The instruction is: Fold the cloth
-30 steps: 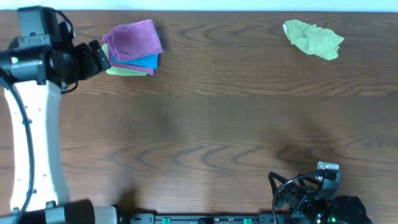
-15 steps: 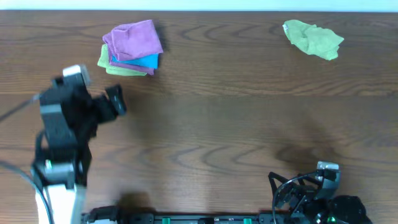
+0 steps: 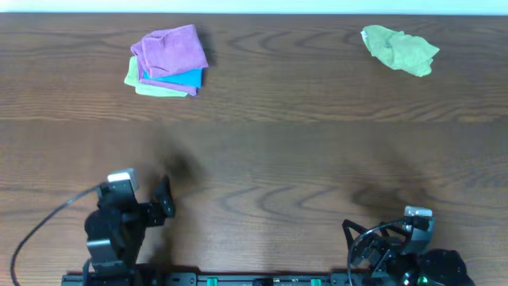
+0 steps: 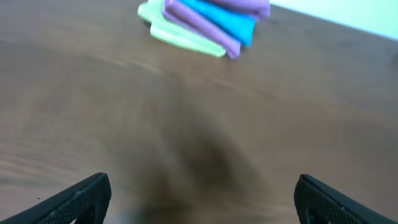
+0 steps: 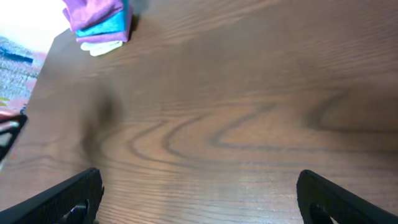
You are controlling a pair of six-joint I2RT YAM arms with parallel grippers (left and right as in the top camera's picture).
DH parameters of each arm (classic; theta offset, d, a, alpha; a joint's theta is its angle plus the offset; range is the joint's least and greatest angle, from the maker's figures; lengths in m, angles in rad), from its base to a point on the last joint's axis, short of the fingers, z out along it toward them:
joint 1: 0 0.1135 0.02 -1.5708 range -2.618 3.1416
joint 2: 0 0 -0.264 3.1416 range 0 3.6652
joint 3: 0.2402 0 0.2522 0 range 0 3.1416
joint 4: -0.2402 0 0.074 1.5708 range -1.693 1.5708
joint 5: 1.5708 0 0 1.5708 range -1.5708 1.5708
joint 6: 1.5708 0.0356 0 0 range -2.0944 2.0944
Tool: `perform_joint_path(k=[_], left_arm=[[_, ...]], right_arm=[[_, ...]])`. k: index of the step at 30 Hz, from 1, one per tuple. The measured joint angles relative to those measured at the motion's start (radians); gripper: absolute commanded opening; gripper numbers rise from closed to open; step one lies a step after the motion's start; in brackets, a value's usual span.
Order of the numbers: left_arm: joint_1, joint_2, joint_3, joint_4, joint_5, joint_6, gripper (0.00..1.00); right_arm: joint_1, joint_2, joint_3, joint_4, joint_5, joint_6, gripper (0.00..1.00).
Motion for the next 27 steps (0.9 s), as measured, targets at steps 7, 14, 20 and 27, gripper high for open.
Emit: perform_joint_path(k=[7,14,20,27], left_arm=[[0.000,-0.111,-0.044,-0.135,-0.001,0.091,0.95],[-0.048,-0.158,-0.044,-0.250,-0.050,0.156,0.95],[-0.084,-0.159,-0.044,-0.283,-0.065,0.204,0.95],[-0.085,-0.159,-0.042,-0.289,-0.081,0.227,0.95]], right_arm=[[0.000,0.000,0.000,0.000,0.000,0.000,0.99],[0.000,0.000,0.000,0.000,0.000,0.000,0.99],[0.000,0.000,0.000,0.000,0.000,0.000,0.99],[0.000,0.000,0.000,0.000,0.000,0.000,0.99]])
